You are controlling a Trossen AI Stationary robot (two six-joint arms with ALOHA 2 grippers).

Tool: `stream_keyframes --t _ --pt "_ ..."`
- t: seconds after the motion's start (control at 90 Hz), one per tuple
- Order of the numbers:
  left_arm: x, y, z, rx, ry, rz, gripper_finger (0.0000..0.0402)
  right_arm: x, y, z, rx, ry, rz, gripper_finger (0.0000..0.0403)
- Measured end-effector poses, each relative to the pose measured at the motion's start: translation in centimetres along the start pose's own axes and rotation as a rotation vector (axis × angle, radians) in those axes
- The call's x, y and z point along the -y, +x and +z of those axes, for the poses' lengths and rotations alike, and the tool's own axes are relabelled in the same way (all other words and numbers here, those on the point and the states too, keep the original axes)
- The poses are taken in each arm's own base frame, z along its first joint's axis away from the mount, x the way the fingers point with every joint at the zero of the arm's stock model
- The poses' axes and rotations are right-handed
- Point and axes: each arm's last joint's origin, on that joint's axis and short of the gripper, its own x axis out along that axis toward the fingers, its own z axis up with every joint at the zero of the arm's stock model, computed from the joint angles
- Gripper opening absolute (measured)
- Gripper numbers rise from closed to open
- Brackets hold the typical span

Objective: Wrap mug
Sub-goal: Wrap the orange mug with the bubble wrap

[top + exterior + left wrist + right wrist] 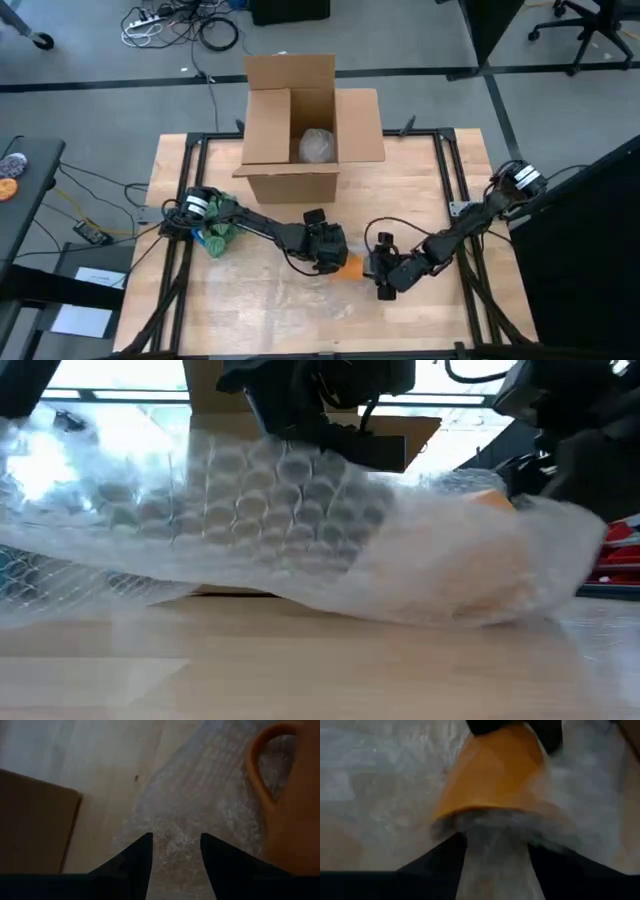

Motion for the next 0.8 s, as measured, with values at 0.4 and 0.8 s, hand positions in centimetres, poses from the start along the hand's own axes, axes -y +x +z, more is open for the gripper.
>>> stream_keyframes --t 0.4,0.8 --pt "0.0 0.0 0.0 0.001 0.000 0.003 0.0152 -0.9 -2.0 -0.3 -0.015 -0.011 0.071 0.0115" --pt "0.2 0.1 0.4 0.040 -0.025 -0.008 0.0152 -0.2 -1.2 -0.1 0.110 0.024 -0.096 0.0007"
